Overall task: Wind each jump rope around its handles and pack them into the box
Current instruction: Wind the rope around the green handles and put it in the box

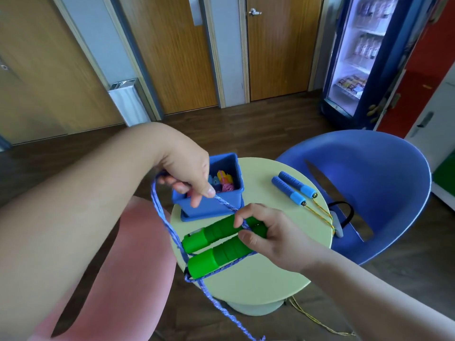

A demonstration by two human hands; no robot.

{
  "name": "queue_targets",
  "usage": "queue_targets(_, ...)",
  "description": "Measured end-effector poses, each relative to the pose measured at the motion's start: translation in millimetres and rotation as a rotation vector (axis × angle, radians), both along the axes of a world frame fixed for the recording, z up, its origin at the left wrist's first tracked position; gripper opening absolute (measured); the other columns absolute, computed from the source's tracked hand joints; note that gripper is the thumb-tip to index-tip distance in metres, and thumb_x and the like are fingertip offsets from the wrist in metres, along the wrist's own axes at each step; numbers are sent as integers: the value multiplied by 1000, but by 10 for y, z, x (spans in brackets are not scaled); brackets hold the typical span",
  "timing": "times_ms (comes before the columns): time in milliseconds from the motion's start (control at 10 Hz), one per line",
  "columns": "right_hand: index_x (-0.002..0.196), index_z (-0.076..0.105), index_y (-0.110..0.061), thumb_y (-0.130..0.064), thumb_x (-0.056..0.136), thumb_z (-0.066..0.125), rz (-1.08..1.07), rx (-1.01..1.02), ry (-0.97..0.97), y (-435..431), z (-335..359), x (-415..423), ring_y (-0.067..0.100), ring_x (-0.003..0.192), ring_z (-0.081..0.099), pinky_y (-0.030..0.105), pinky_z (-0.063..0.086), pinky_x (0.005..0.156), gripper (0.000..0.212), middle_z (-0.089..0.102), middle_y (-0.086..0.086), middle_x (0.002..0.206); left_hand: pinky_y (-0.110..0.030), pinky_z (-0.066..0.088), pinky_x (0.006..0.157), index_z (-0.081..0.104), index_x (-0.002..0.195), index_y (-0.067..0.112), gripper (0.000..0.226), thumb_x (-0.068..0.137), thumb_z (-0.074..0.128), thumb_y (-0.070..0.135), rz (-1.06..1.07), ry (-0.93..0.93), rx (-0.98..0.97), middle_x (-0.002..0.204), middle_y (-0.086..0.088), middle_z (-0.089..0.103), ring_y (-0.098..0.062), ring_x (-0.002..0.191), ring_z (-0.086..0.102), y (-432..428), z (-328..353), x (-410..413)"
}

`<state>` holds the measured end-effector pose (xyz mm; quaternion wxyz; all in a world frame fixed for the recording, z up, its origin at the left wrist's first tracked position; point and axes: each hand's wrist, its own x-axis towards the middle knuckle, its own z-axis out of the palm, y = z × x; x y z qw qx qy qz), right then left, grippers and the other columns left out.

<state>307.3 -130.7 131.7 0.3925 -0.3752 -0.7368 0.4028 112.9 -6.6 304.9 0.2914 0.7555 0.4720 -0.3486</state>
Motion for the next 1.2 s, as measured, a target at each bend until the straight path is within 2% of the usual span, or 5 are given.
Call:
queue_targets(300, 102, 61, -15, -7, 100, 60, -54, -33, 207, 89, 215, 137, 20, 62, 42, 31, 37, 56, 9, 53, -1, 75, -27, 40, 57, 77, 103, 22, 11, 100, 66, 20, 125, -782, 332, 62, 11, 58, -8, 56, 44, 221, -264, -131)
queue_targets(600, 102, 57, -3, 6, 100, 55, -63, 135, 310, 157, 577, -94, 4, 59, 37, 16, 34, 56, 9, 46, -3, 69, -22, 51, 77, 78, 87, 14, 7, 91, 72, 14, 540, -1403, 64, 81, -8, 73, -9, 76, 67, -244, -840, -18)
queue_targets(800, 104, 56, -14, -5, 101, 57, -434, 164, 257, 793, 510, 73, 6, 57, 38, 24, 35, 56, 10, 45, -11, 71, -27, 33, 55, 73, 99, 14, 28, 104, 54, 35, 752, -1294, -155, 64, -4, 45, -14, 49, 30, -758, -1676, 126)
queue_targets(1000, 102, 54, -37, -24, 97, 59, -415, 126, -59, 979, 141, 170, 10, 84, 52, 27, 39, 74, 15, 60, 0, 96, -27, 33, 52, 66, 92, 12, 26, 109, 48, 20, 619, -1285, -146, 59, 2, 44, -11, 47, 30, -933, -1122, 342)
queue_targets(1200, 100, 59, -31, -46, 97, 51, -337, 49, 156, 642, -39, 20, 13, 74, 55, 38, 47, 70, 17, 60, -2, 80, -22, 25, 47, 65, 91, 6, 26, 107, 48, 18, 657, -1411, -10, 58, 3, 41, -8, 44, 27, -577, -385, 206)
